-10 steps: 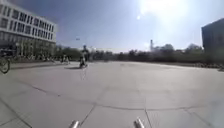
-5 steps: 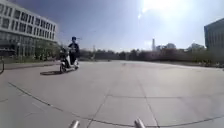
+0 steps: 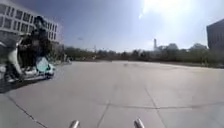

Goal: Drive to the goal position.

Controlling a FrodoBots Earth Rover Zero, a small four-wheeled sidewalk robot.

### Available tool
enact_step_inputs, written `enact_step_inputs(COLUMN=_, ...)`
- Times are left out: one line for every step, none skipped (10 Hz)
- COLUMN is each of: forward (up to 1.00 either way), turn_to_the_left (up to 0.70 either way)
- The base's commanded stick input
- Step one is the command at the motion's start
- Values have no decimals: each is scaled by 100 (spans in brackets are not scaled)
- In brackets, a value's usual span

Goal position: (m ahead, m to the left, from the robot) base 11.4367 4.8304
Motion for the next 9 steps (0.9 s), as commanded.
enact_step_inputs(forward=70, turn_to_the_left=0)
enact_step_inputs(forward=70, turn_to_the_left=0)
enact_step_inputs(forward=70, turn_to_the_left=0)
enact_step_inputs(forward=70, turn_to_the_left=0)
enact_step_inputs(forward=70, turn_to_the_left=0)
enact_step_inputs(forward=70, turn_to_the_left=0)
enact_step_inputs(forward=70, turn_to_the_left=0)
enact_step_inputs(forward=70, turn_to_the_left=0)
enact_step_inputs(forward=70, turn_to_the_left=0)
